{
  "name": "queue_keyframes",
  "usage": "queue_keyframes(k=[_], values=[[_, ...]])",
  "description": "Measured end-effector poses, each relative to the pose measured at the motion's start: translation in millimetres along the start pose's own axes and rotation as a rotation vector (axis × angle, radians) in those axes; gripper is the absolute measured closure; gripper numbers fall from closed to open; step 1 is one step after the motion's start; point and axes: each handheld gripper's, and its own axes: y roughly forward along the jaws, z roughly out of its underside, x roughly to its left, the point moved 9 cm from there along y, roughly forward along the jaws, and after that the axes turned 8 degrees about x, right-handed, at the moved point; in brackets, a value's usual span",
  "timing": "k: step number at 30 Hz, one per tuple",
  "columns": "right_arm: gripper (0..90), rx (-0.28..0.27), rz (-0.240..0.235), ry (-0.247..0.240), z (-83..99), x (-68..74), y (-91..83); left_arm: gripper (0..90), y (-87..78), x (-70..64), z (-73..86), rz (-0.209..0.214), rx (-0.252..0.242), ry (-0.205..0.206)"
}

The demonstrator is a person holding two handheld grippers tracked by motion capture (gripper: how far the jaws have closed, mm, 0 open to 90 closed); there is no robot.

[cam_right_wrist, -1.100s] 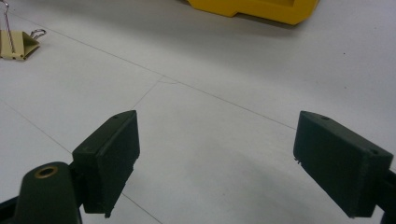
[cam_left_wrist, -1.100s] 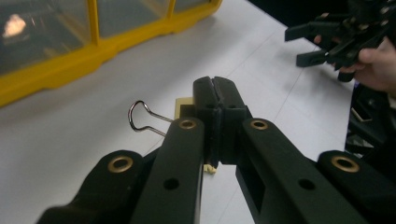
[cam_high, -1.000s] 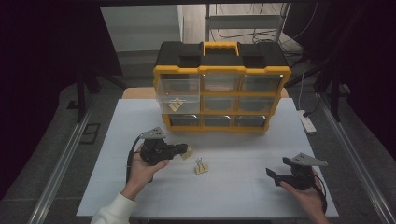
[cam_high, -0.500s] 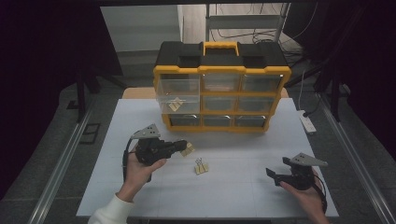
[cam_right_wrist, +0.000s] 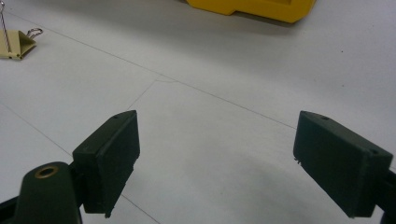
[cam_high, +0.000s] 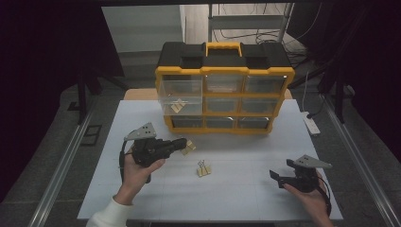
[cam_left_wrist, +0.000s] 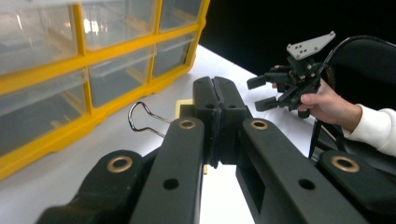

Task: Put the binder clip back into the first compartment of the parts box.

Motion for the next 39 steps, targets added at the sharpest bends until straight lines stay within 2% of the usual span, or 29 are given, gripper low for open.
queue_keyframes(k=[9, 12, 21, 24, 32, 39], values=[[14.6, -0.004, 0.003, 0.000, -0.6, 0.1, -0.6, 89.7, -15.9, -5.9, -20.6, -0.014, -0.072, 0.023], [14.6, -0.003, 0.004, 0.003, -0.5, 0.2, -0.9, 89.6, -23.6, -8.0, -34.4, -0.012, -0.118, 0.025], [14.6, -0.002, 0.006, 0.002, -0.3, -0.1, -1.2, 89.5, -35.6, -12.6, -63.3, -0.015, -0.169, 0.050], [14.6, -0.003, 0.006, 0.006, -0.5, 0.0, -0.8, 89.4, -41.9, -14.8, -78.6, -0.004, -0.198, 0.059], [14.7, -0.002, 0.014, 0.009, -0.4, -1.4, -1.3, 89.4, -47.5, -9.8, -98.1, -0.001, -0.215, 0.053], [14.7, -0.004, 0.014, 0.008, -0.6, -1.0, -1.1, 89.4, -53.3, -4.7, -114.0, -0.024, -0.219, 0.060]])
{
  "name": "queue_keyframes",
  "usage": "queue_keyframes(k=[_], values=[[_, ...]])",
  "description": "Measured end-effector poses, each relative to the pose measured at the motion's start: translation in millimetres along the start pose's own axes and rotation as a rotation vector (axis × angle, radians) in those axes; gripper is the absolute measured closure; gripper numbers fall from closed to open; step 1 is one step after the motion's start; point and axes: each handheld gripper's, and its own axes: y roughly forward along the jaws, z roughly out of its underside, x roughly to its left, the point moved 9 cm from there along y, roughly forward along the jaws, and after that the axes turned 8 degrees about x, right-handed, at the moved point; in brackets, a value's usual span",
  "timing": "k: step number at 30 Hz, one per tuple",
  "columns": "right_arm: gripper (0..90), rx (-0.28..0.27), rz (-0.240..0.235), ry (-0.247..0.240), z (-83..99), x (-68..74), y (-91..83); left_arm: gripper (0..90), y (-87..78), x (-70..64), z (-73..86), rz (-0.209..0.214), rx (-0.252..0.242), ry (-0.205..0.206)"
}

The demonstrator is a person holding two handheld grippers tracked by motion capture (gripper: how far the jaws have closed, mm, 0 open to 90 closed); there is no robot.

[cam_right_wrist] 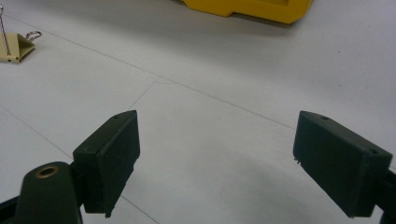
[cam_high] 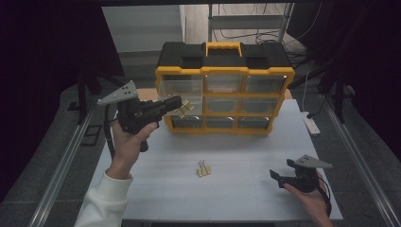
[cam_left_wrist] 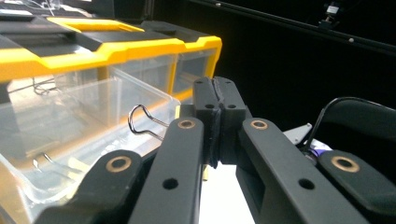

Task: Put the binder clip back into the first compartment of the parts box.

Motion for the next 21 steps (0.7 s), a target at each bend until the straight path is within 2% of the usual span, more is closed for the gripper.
queue_keyframes(k=[13, 21], values=[[14.7, 0.003, 0.000, 0.002, 0.4, -0.1, 0.1, 89.4, 9.6, 16.7, -23.3, -0.062, 0.005, 0.019], [14.7, 0.004, -0.001, 0.004, 0.6, -0.4, 0.1, 89.3, 14.8, 37.3, -33.4, -0.113, -0.005, -0.007]])
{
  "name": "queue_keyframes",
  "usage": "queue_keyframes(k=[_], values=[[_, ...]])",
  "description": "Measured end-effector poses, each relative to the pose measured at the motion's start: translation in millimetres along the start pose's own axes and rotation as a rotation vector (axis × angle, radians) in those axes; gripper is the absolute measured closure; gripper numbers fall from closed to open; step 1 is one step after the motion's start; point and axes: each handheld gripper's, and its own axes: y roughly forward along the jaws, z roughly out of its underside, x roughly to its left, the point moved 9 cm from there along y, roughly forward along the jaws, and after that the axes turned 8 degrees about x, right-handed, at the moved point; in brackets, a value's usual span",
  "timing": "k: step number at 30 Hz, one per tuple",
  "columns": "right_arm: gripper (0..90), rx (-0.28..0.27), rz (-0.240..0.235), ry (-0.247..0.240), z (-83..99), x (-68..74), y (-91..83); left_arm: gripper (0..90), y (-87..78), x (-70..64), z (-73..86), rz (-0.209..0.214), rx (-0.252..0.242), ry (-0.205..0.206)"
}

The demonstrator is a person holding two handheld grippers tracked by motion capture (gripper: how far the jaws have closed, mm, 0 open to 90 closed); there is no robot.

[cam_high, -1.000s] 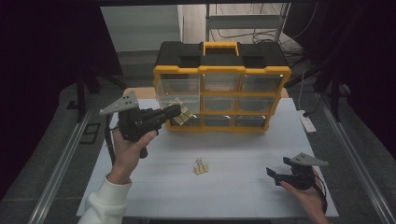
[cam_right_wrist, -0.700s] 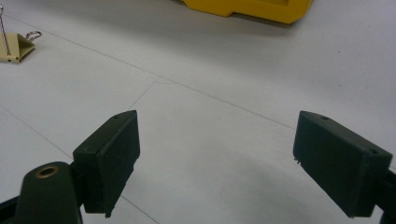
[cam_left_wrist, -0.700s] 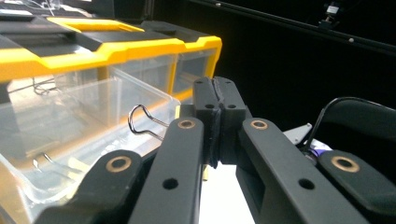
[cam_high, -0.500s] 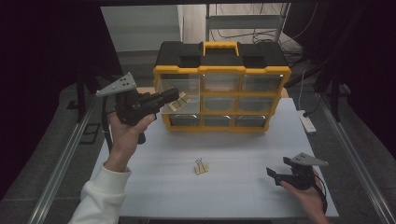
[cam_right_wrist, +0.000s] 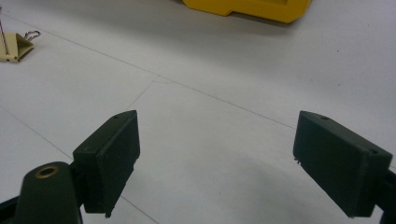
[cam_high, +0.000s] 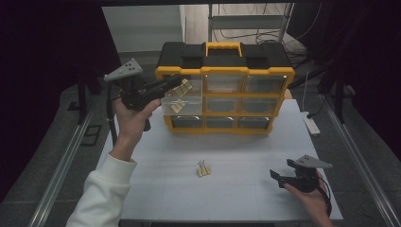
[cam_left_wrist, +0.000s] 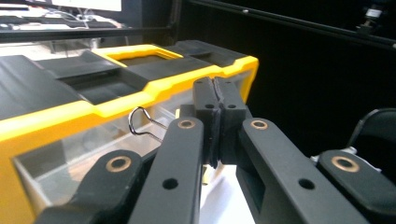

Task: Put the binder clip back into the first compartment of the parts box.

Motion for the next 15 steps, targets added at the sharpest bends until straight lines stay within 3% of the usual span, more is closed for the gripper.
queue_keyframes(k=[9, 11, 15], values=[[14.7, 0.003, -0.005, -0.006, 0.5, 0.0, 0.7, 89.0, 13.4, 18.7, 1.3, -0.052, 0.034, -0.011], [14.7, 0.004, -0.007, -0.007, 0.6, 0.4, 1.0, 87.3, 16.1, 24.2, 3.1, -0.082, 0.034, -0.008], [14.7, 0.006, -0.002, -0.006, 1.0, -0.1, 0.7, 53.4, 16.4, 21.3, 5.2, -0.062, 0.011, -0.009]])
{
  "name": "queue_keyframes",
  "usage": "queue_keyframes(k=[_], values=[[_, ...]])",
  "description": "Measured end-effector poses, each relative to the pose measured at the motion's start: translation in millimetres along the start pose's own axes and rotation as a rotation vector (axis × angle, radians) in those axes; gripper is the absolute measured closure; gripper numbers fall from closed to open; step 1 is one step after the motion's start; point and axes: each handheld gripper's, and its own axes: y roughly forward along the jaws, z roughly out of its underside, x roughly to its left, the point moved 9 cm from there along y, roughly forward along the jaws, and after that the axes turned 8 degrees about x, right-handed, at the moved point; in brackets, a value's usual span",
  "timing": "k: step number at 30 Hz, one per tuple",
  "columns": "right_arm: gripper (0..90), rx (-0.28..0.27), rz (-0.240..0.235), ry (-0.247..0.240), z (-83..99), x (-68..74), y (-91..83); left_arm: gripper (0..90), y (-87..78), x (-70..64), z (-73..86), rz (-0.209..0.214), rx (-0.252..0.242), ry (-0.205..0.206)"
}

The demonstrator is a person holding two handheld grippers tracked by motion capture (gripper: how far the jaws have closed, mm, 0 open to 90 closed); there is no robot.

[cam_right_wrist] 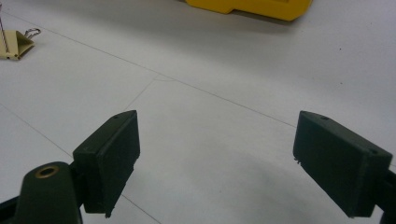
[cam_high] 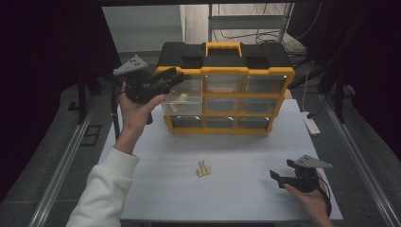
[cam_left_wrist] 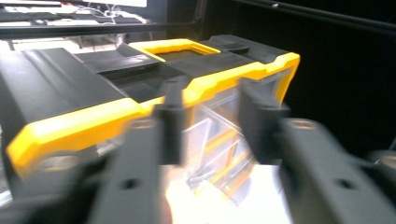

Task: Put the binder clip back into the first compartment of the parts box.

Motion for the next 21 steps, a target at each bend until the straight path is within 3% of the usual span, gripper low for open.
queue_keyframes(k=[3, 8, 17, 21], values=[[14.7, 0.000, -0.004, 0.001, 0.3, -0.5, 0.1, 38.7, -3.3, -8.2, 4.6, 0.040, 0.005, 0.015], [14.6, 0.002, 0.000, 0.000, 0.1, 0.4, 0.3, 29.6, -8.9, -18.8, 15.1, 0.090, 0.024, 0.033], [14.6, 0.003, -0.006, 0.001, 0.2, 1.1, 0.8, 27.8, -26.5, -37.8, 43.1, 0.123, 0.031, 0.056], [14.6, 0.002, -0.006, -0.001, 0.0, 1.8, 0.8, 27.4, -28.6, -45.2, 65.3, 0.127, 0.068, 0.067]])
